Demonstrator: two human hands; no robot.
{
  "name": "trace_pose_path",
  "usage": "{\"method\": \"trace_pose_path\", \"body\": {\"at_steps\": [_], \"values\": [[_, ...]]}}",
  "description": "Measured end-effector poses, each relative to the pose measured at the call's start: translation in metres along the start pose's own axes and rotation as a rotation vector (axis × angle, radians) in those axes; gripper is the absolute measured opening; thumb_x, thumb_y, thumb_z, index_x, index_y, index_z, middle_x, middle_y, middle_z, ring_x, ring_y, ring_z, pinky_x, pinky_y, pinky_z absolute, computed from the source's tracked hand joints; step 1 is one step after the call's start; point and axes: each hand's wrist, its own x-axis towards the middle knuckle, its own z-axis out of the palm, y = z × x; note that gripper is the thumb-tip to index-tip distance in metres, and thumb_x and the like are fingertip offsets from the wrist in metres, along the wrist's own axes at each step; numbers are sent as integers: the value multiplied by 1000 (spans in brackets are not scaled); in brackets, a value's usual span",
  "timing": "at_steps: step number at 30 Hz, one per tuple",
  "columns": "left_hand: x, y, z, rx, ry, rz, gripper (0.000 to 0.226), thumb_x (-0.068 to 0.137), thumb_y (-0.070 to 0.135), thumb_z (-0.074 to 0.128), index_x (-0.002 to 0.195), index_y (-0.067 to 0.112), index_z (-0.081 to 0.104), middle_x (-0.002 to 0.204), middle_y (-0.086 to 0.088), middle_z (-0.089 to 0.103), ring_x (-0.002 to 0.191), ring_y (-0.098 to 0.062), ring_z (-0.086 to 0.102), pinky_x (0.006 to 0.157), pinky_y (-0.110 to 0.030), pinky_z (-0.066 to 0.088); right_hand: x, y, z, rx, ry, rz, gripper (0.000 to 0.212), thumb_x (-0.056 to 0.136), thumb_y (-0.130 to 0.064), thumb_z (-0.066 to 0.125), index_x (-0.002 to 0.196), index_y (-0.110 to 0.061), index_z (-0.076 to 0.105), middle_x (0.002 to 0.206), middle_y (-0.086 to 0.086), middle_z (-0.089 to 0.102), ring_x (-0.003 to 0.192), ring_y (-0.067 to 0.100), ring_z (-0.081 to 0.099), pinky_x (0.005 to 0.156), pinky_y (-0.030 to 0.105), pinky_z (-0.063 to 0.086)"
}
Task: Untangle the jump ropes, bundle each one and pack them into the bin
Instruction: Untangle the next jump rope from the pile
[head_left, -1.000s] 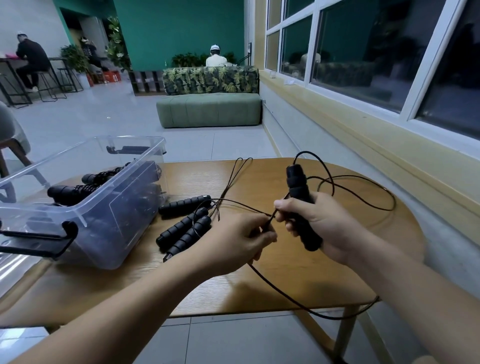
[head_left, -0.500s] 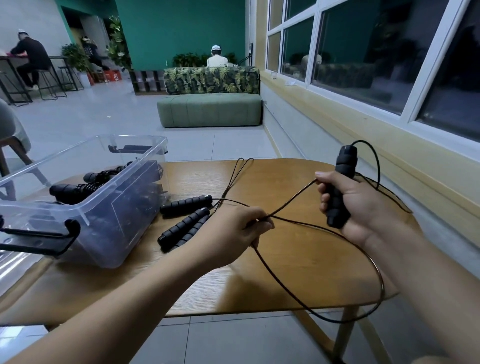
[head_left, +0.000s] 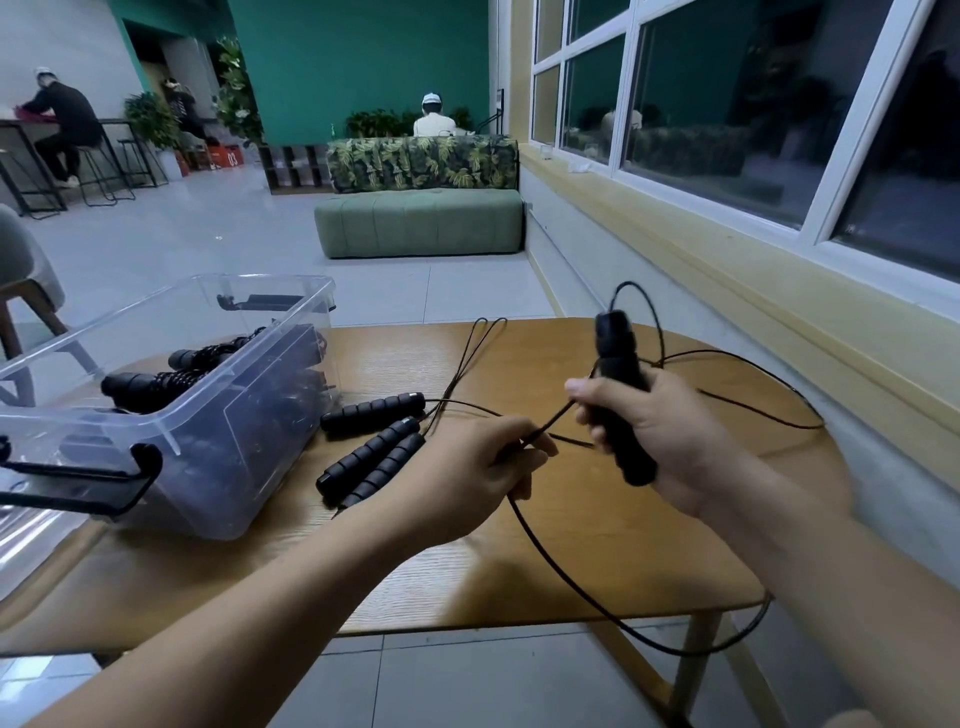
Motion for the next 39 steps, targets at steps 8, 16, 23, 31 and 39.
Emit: {"method": "trace_pose_path", "body": {"at_steps": [8, 16, 23, 31, 39], "values": [[3, -9, -1, 13, -24, -65, 17, 108, 21, 58, 106, 26, 74, 75, 11, 73, 74, -4, 66, 70, -26, 50, 19, -11, -37, 318, 191, 8, 14, 94, -21, 80, 98, -14, 68, 77, -1, 67, 57, 8, 57, 51, 20, 49], [2, -5, -2, -77, 24, -52, 21, 110, 17, 53, 104, 21, 74, 72, 5, 70, 70, -8, 65, 66, -18, 44, 4, 5, -11, 83, -28, 41, 38, 93, -25, 81, 118, 2, 71, 92, 10, 77, 73, 16, 63, 65, 29, 52], [-1, -2, -2, -97, -31, -31, 18, 110, 18, 56, 111, 24, 73, 76, 5, 71, 73, -6, 64, 67, -17, 43, -2, 7, 6, -31, -44, 4, 26, 94, -20, 80, 110, -2, 72, 88, 12, 77, 70, 17, 65, 63, 29, 52], [0, -12, -7, -36, -58, -90, 14, 107, 18, 61, 108, 24, 74, 75, 7, 73, 75, -9, 68, 73, -33, 55, 17, -12, -39, 228, 203, -12, 18, 90, -23, 84, 96, -16, 68, 78, 1, 70, 58, 8, 59, 51, 21, 49], [3, -3, 2, -53, -49, -36, 16, 108, 17, 59, 107, 21, 74, 76, 5, 73, 74, -5, 67, 68, -14, 44, 4, -8, -14, 85, -2, 25, 45, 90, -31, 82, 118, 2, 70, 86, 8, 76, 65, 14, 61, 60, 26, 53]]}}
